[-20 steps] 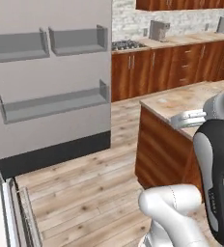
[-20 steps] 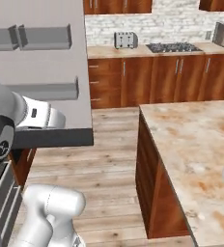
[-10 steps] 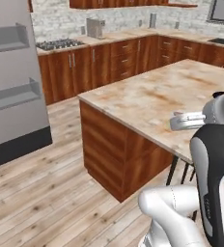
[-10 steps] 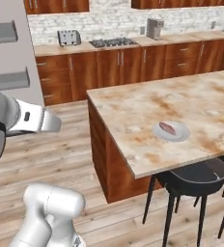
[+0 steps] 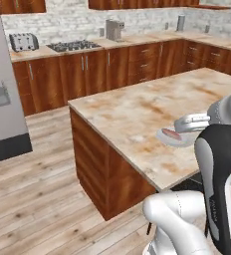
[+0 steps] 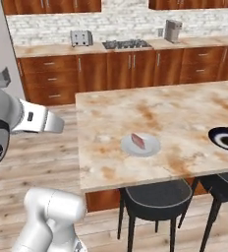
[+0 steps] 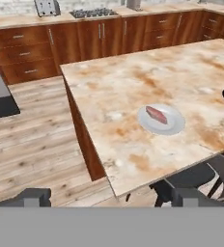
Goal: Transport the steak and broccoli to the fridge. Place the steak on the rack containing meat and place the broccoli on the rack containing the vegetable, ensuring meats and vegetables are on different racks.
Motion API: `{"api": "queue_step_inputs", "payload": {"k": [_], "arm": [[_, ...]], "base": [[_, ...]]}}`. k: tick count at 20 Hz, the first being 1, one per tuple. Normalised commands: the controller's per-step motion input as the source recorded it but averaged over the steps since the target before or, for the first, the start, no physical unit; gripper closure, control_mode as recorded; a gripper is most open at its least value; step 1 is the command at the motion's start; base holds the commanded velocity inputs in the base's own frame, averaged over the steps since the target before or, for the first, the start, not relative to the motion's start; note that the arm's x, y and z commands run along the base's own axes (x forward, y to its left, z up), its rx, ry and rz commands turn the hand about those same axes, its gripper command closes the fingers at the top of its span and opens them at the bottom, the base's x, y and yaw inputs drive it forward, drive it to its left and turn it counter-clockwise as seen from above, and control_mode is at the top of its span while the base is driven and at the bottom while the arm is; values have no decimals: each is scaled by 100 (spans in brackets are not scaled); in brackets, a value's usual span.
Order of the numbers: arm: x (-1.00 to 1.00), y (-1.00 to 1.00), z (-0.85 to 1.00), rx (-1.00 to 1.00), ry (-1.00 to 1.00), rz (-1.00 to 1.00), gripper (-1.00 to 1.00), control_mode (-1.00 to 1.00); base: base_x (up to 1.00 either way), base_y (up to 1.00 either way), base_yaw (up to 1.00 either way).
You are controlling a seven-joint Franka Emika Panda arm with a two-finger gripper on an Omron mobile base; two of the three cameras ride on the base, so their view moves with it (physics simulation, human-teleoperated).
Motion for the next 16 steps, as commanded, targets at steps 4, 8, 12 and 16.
{"api": "queue_step_inputs", "payload": {"k": [4, 8, 12, 16], "arm": [[0, 0, 0, 0, 0, 0, -100, 100], [0, 0, 0, 0, 0, 0, -100, 100], [0, 0, 0, 0, 0, 0, -100, 100], [0, 0, 0, 0, 0, 0, -100, 100]], "base": [[-42, -100, 38], [-14, -100, 44], [41, -100, 41], [94, -57, 24]]}}
